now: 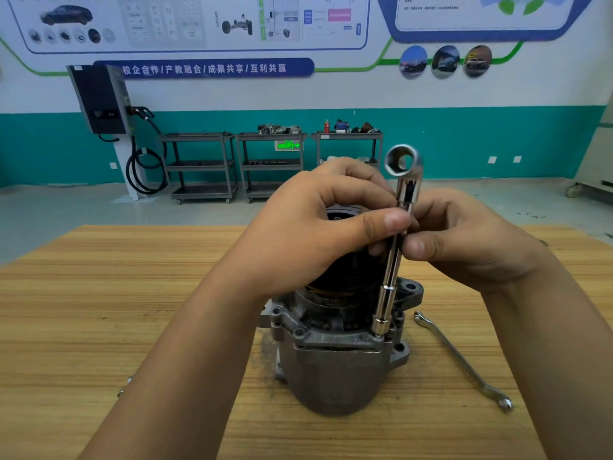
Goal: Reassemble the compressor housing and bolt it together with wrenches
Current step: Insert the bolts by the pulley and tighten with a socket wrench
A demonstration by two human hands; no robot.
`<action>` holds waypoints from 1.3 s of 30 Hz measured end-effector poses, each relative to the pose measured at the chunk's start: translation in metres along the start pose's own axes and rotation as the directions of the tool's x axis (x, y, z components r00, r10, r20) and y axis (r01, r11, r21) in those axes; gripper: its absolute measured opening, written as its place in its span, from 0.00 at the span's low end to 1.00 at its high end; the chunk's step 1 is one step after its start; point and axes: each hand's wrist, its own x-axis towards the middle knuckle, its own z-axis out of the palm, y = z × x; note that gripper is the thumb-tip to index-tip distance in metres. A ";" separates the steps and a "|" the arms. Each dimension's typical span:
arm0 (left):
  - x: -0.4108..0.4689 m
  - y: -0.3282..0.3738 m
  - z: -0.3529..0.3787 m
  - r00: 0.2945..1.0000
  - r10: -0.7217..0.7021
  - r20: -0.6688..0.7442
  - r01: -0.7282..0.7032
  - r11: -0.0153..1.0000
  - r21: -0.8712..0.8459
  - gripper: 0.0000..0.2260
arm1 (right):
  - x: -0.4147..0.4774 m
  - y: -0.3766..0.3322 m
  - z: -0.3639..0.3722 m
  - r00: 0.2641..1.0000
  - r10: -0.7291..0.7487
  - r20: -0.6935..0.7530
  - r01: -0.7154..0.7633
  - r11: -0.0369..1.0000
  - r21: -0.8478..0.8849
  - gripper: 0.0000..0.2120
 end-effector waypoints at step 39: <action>0.000 -0.002 0.001 1.000 0.023 -0.014 -0.024 0.998 -0.059 0.06 | -0.001 0.004 -0.001 1.000 0.000 -0.021 -0.001 0.999 -0.043 0.12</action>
